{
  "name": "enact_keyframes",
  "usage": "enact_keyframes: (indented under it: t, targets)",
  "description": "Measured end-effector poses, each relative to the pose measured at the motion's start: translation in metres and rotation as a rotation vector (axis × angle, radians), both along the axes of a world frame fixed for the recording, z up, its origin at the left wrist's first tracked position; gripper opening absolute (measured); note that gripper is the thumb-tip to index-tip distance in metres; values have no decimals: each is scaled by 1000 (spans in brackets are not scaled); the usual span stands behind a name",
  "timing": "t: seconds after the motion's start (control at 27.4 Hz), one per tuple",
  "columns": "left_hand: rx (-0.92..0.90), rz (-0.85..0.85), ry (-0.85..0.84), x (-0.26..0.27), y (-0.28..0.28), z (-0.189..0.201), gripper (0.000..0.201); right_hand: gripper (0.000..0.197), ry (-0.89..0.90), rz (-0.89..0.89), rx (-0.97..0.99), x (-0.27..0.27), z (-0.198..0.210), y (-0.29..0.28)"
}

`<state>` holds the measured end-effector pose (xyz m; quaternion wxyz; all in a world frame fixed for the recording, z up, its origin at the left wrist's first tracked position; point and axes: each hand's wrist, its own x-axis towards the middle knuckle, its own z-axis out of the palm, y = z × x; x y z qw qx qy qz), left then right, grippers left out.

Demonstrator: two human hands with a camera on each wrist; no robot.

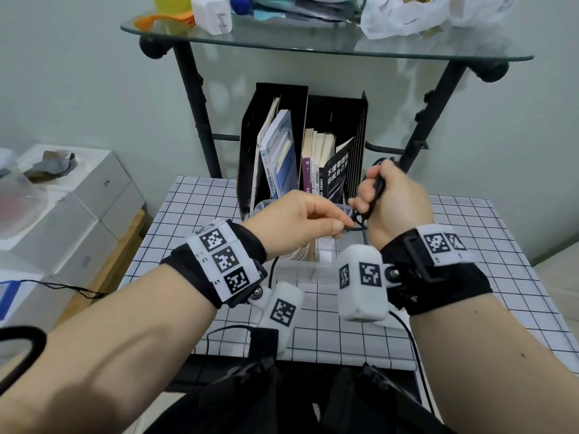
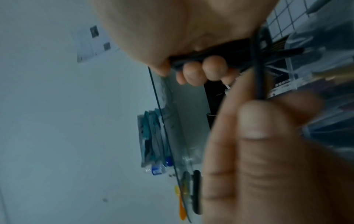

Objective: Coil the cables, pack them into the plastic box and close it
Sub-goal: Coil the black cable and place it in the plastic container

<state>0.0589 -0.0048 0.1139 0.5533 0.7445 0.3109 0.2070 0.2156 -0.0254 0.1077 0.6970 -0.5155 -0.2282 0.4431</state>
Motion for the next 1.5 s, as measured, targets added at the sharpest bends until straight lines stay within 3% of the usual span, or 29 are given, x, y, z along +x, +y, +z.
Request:
enact_keyframes:
  t: [0.15,0.33,0.55,0.73,0.91,1.31,1.5]
  targets:
    - [-22,19,-48,3,2,6,14,26,-387,258,-210,-8,-9,-2]
    - [-86,2,-48,-2,7,12,13,56,-289,483,-278,-14,-6,-9]
    - [-32,82,-53,-6,14,15,12,68,-343,643,-300,-14,0,-13]
    - [-10,144,-91,-7,20,16,11,53,-153,711,-232,-13,4,-17]
    - [-71,284,-139,-19,35,5,4,39,41,670,-162,-12,12,-28]
    - [-429,233,-338,-9,20,-11,39,36,371,580,74,-10,10,-19]
    - [-217,156,-251,-6,17,-14,18,41,361,498,101,-17,4,-16]
